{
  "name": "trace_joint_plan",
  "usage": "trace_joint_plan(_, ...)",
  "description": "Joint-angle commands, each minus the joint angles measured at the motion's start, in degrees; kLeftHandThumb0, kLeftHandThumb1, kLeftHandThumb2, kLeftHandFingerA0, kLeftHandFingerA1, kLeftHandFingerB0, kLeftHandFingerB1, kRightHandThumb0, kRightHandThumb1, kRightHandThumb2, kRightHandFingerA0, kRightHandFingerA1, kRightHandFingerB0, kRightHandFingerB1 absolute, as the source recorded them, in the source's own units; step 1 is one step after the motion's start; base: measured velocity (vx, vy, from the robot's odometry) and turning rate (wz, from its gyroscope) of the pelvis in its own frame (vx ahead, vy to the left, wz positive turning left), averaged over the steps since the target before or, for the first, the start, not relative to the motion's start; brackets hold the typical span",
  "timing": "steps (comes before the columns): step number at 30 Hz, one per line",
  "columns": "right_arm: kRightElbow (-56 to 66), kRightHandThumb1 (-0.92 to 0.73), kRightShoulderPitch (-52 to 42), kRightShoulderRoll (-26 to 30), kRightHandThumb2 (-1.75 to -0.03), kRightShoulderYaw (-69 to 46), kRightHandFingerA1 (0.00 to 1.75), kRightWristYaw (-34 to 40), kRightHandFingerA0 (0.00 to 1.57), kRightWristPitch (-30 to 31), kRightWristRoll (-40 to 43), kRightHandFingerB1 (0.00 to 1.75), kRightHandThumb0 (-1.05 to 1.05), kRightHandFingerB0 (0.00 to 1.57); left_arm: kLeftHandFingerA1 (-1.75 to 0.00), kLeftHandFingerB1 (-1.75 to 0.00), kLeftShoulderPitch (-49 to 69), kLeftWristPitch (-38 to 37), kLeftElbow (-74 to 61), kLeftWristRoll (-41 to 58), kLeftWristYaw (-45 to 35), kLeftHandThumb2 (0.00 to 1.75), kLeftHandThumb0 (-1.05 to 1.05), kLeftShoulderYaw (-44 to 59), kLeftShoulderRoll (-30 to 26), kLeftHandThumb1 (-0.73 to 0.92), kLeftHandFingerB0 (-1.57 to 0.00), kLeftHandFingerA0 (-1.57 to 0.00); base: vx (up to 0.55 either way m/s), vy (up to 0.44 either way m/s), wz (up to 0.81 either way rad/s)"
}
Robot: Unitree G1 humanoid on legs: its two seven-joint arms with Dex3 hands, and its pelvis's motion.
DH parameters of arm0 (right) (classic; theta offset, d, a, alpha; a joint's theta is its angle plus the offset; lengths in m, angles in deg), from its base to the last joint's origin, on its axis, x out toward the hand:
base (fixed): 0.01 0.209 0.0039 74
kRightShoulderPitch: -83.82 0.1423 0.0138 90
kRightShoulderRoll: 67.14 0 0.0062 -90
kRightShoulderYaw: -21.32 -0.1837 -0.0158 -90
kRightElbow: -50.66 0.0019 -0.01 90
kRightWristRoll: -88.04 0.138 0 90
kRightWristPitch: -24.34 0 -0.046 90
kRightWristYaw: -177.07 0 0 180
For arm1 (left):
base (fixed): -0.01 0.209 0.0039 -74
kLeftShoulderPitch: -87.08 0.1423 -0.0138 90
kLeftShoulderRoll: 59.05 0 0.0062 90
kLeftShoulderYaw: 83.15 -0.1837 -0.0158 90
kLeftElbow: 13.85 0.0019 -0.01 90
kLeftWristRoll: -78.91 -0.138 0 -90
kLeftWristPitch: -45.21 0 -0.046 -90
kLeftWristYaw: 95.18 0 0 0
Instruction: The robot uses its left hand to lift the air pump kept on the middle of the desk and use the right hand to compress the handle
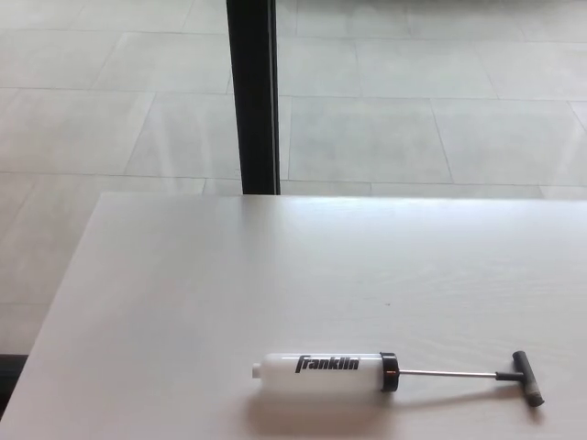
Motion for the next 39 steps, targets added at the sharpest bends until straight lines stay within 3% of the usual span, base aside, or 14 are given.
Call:
trace_joint_plan(1, -1.41, -0.58, 1.02, 2.09, -0.57, -6.9, 0.76, -2.89, 0.78, -6.87, 8.94, 0.33, -0.5, 0.41, -0.61, -0.52, -1.56, -4.83, 3.89, 5.46, 2.04, 0.54, -0.54, 5.0, -3.46, 0.42, -0.69, -0.67, 0.0, 0.0, 0.0)
trace_joint_plan(4, -0.49, -0.58, 1.05, 1.8, -0.58, -7.48, 1.1, -2.96, 0.9, -7.14, 8.69, 0.34, -0.52, 0.42, -0.71, -0.57, -2.43, -5.16, 4.04, 2.57, 2.31, 0.82, -0.65, 2.8, -4.63, 0.42, -0.48, -0.52, 0.0, 0.0, 0.0)
trace_joint_plan(6, -1.33, -0.47, 1.65, 2.09, -0.83, -7.77, 1.0, -3.43, 0.91, -7.41, 9.0, 0.49, -0.56, 0.36, -0.66, -0.46, -2.87, -5.08, 3.86, 1.97, -0.49, 0.68, -0.8, 1.34, -5.78, 0.48, -0.33, -0.32, 0.0, 0.0, 0.0)
trace_joint_plan(7, -1.69, -0.58, 1.87, 2.23, -0.58, -7.66, 0.92, -3.42, 0.85, -7.72, 8.87, 0.34, -0.5, 0.41, -0.55, -0.37, -3.45, -5.13, 3.04, 1.58, -0.77, 0.59, -0.76, 0.47, -6.27, 0.61, -0.23, -0.17, 0.0, 0.0, 0.0)
trace_joint_plan(8, -2.02, -0.59, 2.06, 2.39, -0.58, -7.63, 0.96, -3.89, 0.83, -7.88, 9.04, 0.34, -0.51, 0.41, -0.41, -0.33, -5.34, -9.42, 0.37, -1.7, -3.29, 0.92, -0.79, -3.52, -7.87, 0.53, -0.05, -0.02, 0.0, 0.0, 0.0)
trace_joint_plan(15, -1.07, -0.6, 2.41, 1.96, -0.59, -6.93, 0.81, -3.37, 0.77, -7.72, 9.61, 0.34, -0.52, 0.43, -0.19, -0.14, -6.81, -13.33, -18.61, -15.26, 3.31, 1.03, -0.95, -20.95, -10.74, 0.57, -0.02, -0.01, 0.0, 0.0, 0.0)
trace_joint_plan(19, -2.5, -0.6, 3.11, 2.21, -0.58, -7.13, 0.77, -3.12, 0.75, -7.56, 9.86, 0.33, -0.49, 0.41, -0.53, -0.43, -8.45, -13.78, -37.14, -19.1, 4.48, 1.03, -1.01, -26.4, -8.0, 0.59, 0.0, 0.0, 0.0, 0.0, 0.0)
trace_joint_plan(20, -2.76, -0.6, 3.48, 2.03, -0.58, -7.51, 0.72, -3.63, 0.73, -7.84, 10.45, 0.34, -0.48, 0.41, -0.71, -0.54, -9.25, -13.42, -40.41, -19.95, 4.34, 0.62, -1.05, -27.56, -7.39, 0.7, 0.0, 0.0, 0.0, 0.0, 0.0)
trace_joint_plan(23, -2.56, -0.58, 3.69, 2.15, -0.58, -7.32, 0.73, -3.17, 0.78, -7.81, 10.16, 0.34, -0.49, 0.42, -0.88, -0.68, -11.96, -11.8, -47.17, -22.89, 4.05, 0.68, -1.05, -31.41, -5.69, 0.69, 0.0, 0.0, 0.0, 0.0, 0.0)
trace_joint_plan(24, -2.1, -0.46, 3.66, 2.04, -0.82, -7.34, 0.75, -2.82, 0.74, -7.61, 10.16, 0.48, -0.54, 0.34, -0.73, -0.49, -14.09, -11.17, -49.36, -25.65, 3.63, 1.07, -1.05, -34.26, -5.09, 0.55, 0.0, 0.0, 0.0, 0.0, 0.0)
trace_joint_plan(26, -1.65, -0.59, 3.63, 1.92, -0.58, -7.42, 0.65, -2.61, 0.76, -7.62, 10.24, 0.34, -0.5, 0.41, -0.79, -0.57, -16.74, -11.0, -50.49, -28.77, 3.02, 1.04, -1.05, -38.03, -4.05, 0.54, 0.0, -0.03, 0.0, 0.0, 0.0)
trace_joint_plan(35, -1.32, -0.58, 3.63, 2.11, -0.57, -7.18, 0.74, -3.11, 0.76, -7.05, 10.18, 0.34, -0.48, 0.41, -0.82, -0.69, -22.96, -12.14, -47.69, -35.78, 3.42, 1.08, -1.02, -51.84, 2.3, 0.58, -0.03, -0.03, 0.0, 0.0, 0.0)
trace_joint_plan(38, -1.03, -0.46, 3.44, 2.16, -0.84, -7.06, 1.09, -3.38, 1.0, -7.29, 10.07, 0.48, -0.55, 0.32, -0.8, -0.7, -25.25, -11.9, -45.33, -39.01, 4.19, 1.09, -1.02, -56.78, 4.02, 0.59, -0.01, 0.0, 0.0, 0.0, 0.0)
trace_joint_plan(39, -0.69, -0.58, 3.32, 2.32, -0.58, -7.12, 0.95, -3.66, 0.81, -6.86, 10.21, 0.34, -0.5, 0.41, -0.81, -0.71, -25.8, -11.97, -44.55, -39.6, 4.78, 1.08, -1.01, -58.01, 4.6, 0.57, -0.03, -0.02, 0.0, 0.0, 0.0)
